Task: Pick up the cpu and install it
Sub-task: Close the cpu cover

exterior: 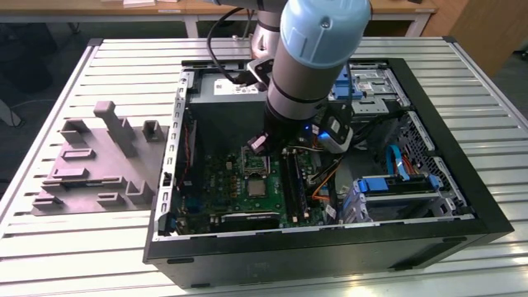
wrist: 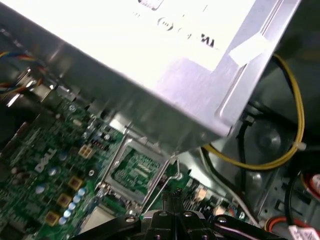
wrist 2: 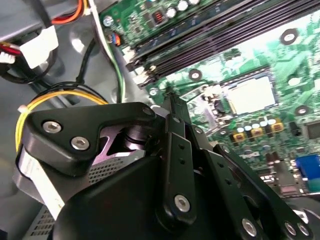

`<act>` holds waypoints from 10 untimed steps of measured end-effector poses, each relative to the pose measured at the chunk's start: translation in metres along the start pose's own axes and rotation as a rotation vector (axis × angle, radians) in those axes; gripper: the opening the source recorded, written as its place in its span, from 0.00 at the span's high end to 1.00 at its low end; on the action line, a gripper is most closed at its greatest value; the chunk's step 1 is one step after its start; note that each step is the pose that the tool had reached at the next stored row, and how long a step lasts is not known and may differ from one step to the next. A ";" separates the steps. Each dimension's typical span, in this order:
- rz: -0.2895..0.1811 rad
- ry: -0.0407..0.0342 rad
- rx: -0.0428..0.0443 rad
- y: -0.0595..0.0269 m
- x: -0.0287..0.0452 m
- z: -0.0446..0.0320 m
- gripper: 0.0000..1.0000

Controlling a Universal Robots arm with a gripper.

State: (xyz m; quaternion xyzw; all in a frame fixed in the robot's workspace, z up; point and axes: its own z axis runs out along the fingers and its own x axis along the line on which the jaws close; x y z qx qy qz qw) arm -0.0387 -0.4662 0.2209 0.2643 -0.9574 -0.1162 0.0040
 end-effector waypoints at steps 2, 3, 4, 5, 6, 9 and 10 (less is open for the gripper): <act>0.000 -0.0024 -0.0041 0.0023 -0.0018 0.0016 0.89; -0.001 -0.0043 -0.0072 0.0031 -0.0025 0.0023 0.89; -0.001 -0.0069 -0.0118 0.0038 -0.0032 0.0030 0.89; -0.002 -0.0100 -0.0171 0.0043 -0.0037 0.0036 0.89; -0.002 -0.0131 -0.0225 0.0047 -0.0041 0.0042 0.89; -0.004 -0.0203 -0.0343 0.0056 -0.0056 0.0067 0.89; -0.004 -0.0203 -0.0342 0.0058 -0.0060 0.0074 0.89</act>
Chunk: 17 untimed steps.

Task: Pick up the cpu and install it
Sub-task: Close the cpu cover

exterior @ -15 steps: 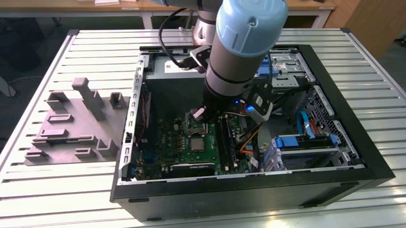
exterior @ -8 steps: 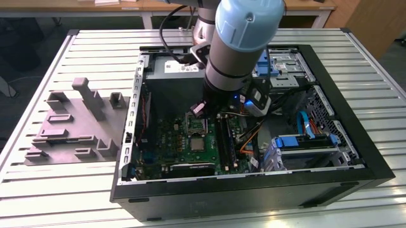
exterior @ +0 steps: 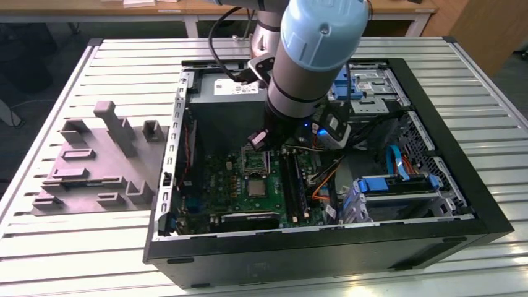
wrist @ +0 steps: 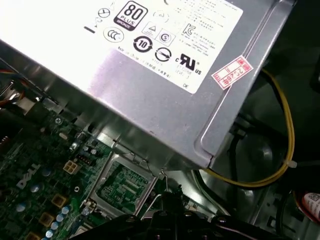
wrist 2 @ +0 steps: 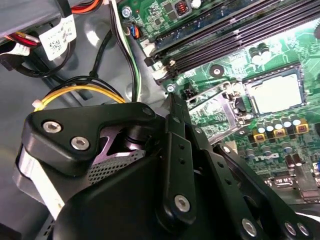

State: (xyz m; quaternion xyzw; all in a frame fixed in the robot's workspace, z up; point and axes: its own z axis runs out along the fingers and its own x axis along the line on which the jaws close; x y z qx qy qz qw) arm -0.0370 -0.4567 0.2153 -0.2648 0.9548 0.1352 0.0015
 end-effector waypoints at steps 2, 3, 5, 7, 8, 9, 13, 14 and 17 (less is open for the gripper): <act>0.000 -0.0003 0.0001 0.0007 -0.0008 0.0017 0.89; 0.000 -0.0005 0.0002 0.0009 -0.0011 0.0024 0.89; -0.001 -0.0014 0.0009 0.0011 -0.0013 0.0032 0.89; -0.011 -0.0009 0.0012 0.0010 -0.0013 0.0038 0.89; -0.024 0.0022 0.0002 0.0010 -0.0013 0.0041 0.89; -0.038 0.0059 -0.0011 0.0010 -0.0013 0.0043 0.89; -0.065 0.0122 -0.0028 0.0000 -0.0023 0.0050 0.89; -0.065 0.0116 -0.0036 -0.0003 -0.0028 0.0051 0.89; -0.066 0.0018 -0.0173 -0.0007 -0.0030 0.0062 0.89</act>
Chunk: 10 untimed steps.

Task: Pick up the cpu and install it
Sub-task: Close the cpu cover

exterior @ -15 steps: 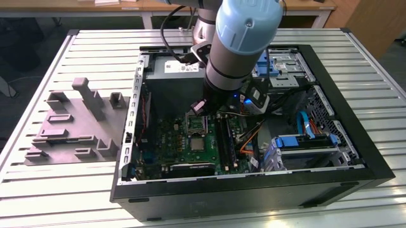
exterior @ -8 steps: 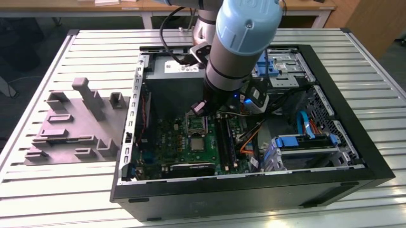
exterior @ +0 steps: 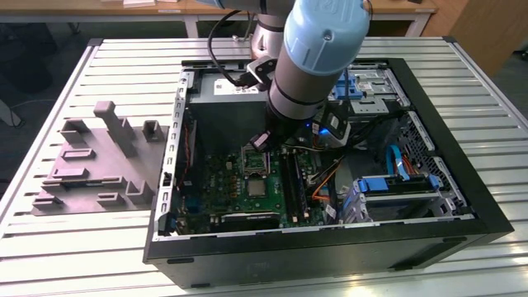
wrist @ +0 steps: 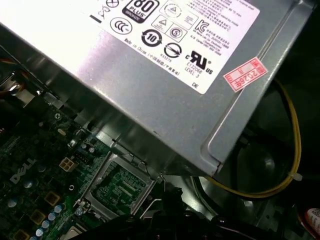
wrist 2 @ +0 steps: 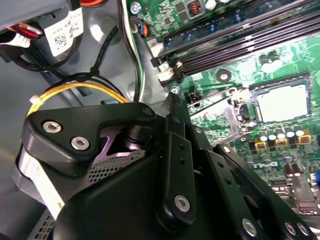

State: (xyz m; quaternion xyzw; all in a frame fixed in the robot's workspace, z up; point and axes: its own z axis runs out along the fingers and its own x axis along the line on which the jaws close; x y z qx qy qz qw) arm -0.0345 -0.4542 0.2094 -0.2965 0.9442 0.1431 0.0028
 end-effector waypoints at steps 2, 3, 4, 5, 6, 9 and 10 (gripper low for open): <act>-0.001 -0.0043 -0.0035 -0.0004 0.0000 0.0017 0.89; -0.001 -0.0048 -0.0031 -0.0007 0.0001 0.0025 0.89; -0.001 -0.0049 -0.0027 -0.0009 0.0002 0.0032 0.89; -0.001 -0.0053 -0.0026 -0.0010 0.0002 0.0038 0.89; -0.002 -0.0057 -0.0029 -0.0010 0.0002 0.0042 0.89; -0.002 -0.0080 -0.0064 -0.0008 -0.0001 0.0052 0.89; -0.002 -0.0091 -0.0078 -0.0006 -0.0002 0.0057 0.89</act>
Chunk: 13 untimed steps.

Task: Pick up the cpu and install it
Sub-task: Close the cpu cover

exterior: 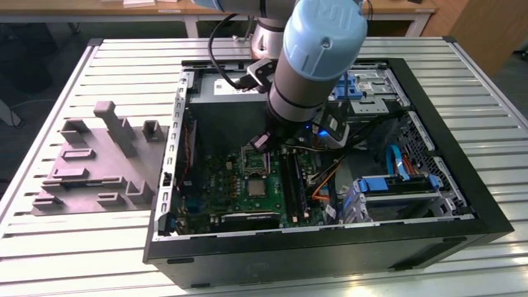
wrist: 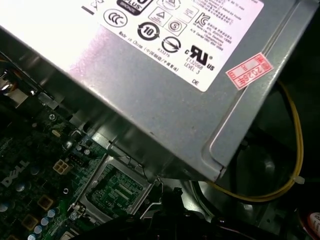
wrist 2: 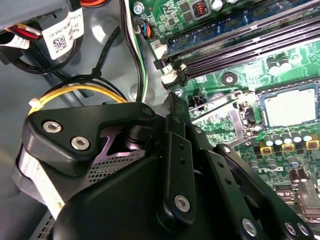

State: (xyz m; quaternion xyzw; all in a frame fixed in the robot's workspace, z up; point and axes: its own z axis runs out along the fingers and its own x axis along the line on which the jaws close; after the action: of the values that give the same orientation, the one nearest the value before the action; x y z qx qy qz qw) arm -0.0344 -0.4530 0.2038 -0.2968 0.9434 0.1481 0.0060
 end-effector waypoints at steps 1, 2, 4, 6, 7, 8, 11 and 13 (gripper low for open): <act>0.000 -0.0007 -0.0010 0.0002 -0.0001 0.0004 0.89; 0.000 -0.0014 -0.0018 0.0004 -0.0004 0.0009 0.89; 0.000 -0.0025 -0.0034 0.0009 -0.0008 0.0019 0.89; 0.000 -0.0031 -0.0044 0.0015 -0.0012 0.0029 0.89; 0.000 -0.0035 -0.0048 0.0017 -0.0015 0.0035 0.89; -0.001 -0.0037 -0.0050 0.0018 -0.0016 0.0041 0.89; -0.001 -0.0042 -0.0050 0.0017 -0.0017 0.0066 0.89; -0.001 -0.0041 -0.0048 0.0017 -0.0018 0.0075 0.89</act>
State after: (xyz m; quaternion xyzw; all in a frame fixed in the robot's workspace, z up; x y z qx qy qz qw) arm -0.0345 -0.4486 0.1973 -0.2969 0.9429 0.1510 0.0073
